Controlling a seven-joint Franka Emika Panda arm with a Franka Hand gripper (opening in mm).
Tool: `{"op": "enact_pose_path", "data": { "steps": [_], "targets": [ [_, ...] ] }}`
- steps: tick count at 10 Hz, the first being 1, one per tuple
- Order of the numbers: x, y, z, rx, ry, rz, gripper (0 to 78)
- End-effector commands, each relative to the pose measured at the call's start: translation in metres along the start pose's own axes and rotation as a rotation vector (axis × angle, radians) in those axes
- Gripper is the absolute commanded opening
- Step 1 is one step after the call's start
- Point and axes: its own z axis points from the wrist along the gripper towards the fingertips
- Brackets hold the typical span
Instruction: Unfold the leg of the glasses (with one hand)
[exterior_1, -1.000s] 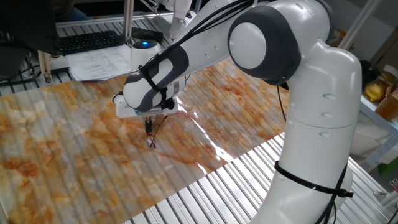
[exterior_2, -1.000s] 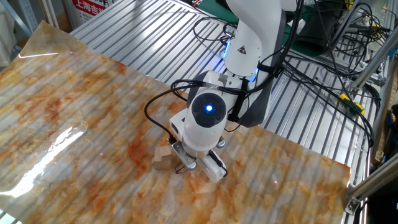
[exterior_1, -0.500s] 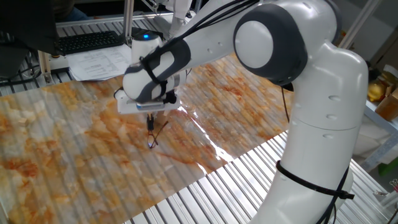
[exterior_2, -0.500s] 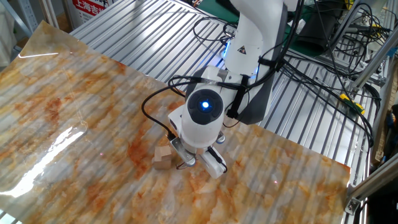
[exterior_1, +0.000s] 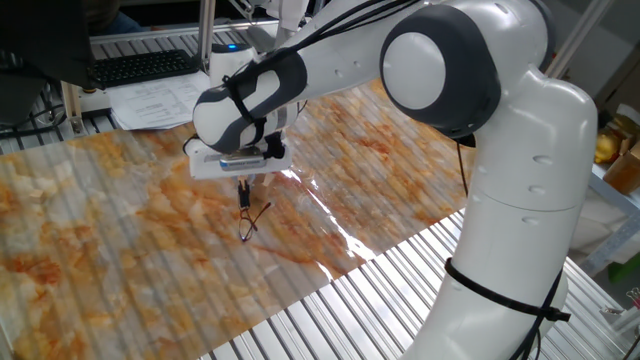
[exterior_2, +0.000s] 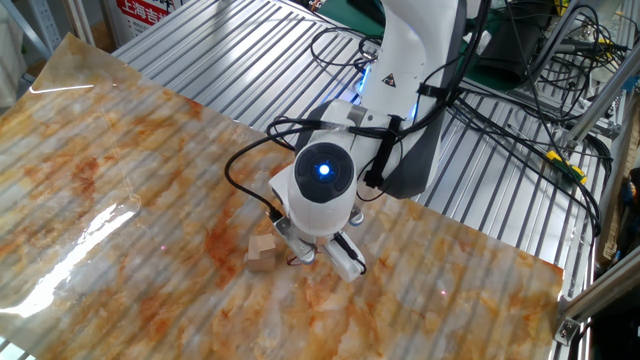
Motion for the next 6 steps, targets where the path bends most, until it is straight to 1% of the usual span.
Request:
{"op": "enact_pose_path", "data": {
  "steps": [1, 5, 6],
  "targets": [
    [0.01, -0.001, -0.026, 0.027, 0.075, 0.006, 1.3],
    [0.013, -0.002, -0.04, 0.037, 0.109, -0.012, 1.3],
    [0.013, -0.003, -0.044, 0.042, 0.126, -0.021, 1.3]
  ]
}}
